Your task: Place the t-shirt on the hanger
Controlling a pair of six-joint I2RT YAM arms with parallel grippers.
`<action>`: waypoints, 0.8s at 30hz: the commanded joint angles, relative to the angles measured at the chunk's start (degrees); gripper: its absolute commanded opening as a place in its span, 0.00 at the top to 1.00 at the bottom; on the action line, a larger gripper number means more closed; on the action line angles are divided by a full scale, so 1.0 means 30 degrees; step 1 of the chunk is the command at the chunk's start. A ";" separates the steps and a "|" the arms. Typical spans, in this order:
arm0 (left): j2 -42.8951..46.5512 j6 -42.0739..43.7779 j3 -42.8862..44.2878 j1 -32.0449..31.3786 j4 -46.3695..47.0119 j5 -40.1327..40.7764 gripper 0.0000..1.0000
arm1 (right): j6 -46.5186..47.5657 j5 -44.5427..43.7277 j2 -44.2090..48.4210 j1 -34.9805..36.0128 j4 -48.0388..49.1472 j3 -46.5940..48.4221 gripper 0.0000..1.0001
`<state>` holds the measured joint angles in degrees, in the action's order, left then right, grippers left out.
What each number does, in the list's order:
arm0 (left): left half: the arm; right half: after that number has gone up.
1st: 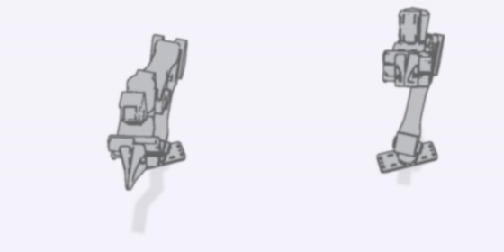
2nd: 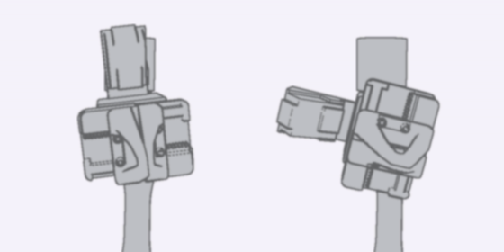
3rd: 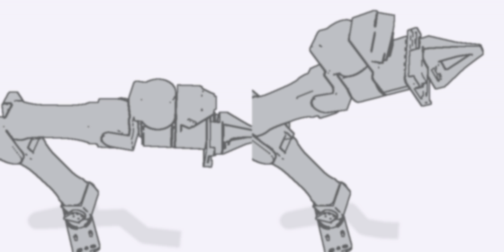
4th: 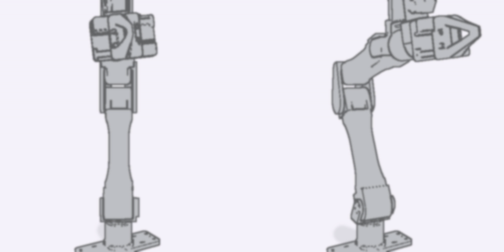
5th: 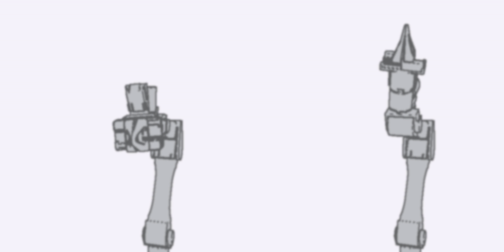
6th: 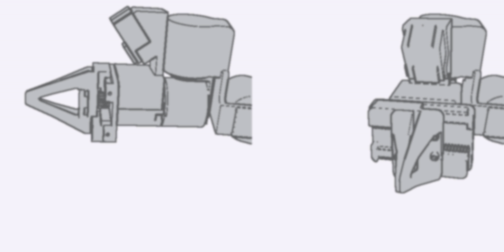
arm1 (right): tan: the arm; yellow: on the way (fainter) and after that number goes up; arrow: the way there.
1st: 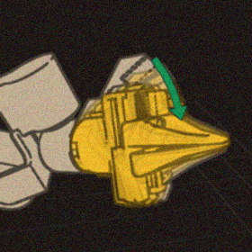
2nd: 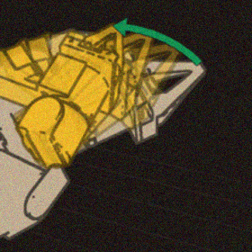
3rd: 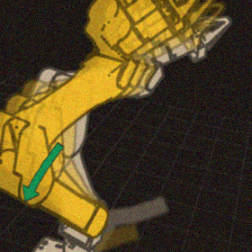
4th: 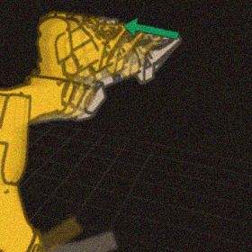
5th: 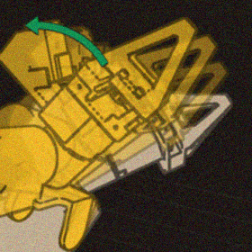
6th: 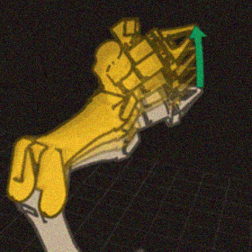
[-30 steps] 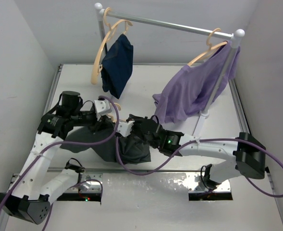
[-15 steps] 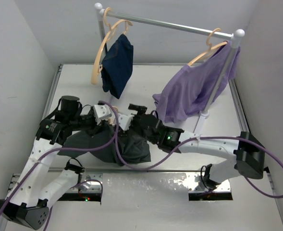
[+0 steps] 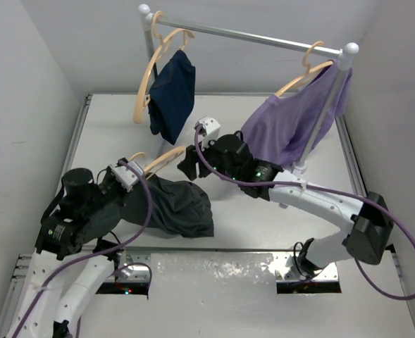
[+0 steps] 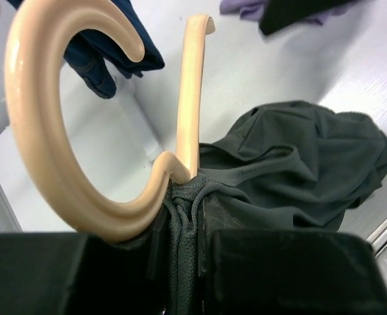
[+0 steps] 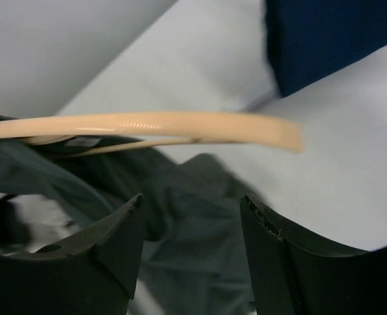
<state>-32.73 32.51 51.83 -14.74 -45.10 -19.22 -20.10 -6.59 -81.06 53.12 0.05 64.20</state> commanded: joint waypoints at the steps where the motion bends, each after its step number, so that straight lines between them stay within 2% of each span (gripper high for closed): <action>1: 0.1036 -0.1110 -0.0519 -0.0125 0.2112 0.0577 1.00 | -0.6623 0.3628 -0.0864 0.0164 0.2558 -0.0865 0.43; 3: 0.0979 -0.1228 -0.0549 -0.0125 0.2231 0.0607 1.00 | -0.9025 0.3954 -0.1542 0.0163 0.2618 -0.0602 0.45; 4: 0.1008 -0.1228 -0.0636 -0.0125 0.2260 0.0549 1.00 | -1.0019 0.4128 -0.2184 0.0134 0.3141 -0.0369 0.41; 7: 0.1125 -0.1636 -0.0579 -0.0125 0.2465 0.0724 1.00 | -1.0350 0.5038 -0.3764 0.0105 0.2187 0.1240 0.34; 9: 0.1212 -0.1842 -0.0462 -0.0125 0.2669 0.0667 1.00 | -1.0847 0.5242 -0.4530 0.0047 0.2207 0.1683 0.34; 14: 0.1272 -0.2692 -0.0228 -0.0125 0.3431 0.0665 1.00 | -1.2956 0.6444 -0.6437 -0.0071 0.3876 0.1422 0.33; 19: 0.1505 -0.2574 -0.0109 -0.0125 0.3315 -0.0623 1.00 | -1.5125 0.5948 -0.6146 -0.0568 0.7740 -0.1391 0.34; 22: 0.1652 -0.3394 -0.0373 -0.0096 0.3927 0.0106 1.00 | -1.4425 0.6325 -0.6700 -0.0540 0.6693 -0.0428 0.33; 24: 0.1478 -0.3717 -0.0461 -0.0096 0.5098 0.1335 1.00 | -1.4918 0.7142 -0.7374 -0.0423 0.7068 -0.0279 0.25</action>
<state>-28.62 24.25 49.98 -14.76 -39.13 -18.04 -62.26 11.00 -101.43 51.20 16.58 60.99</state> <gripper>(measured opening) 0.117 0.722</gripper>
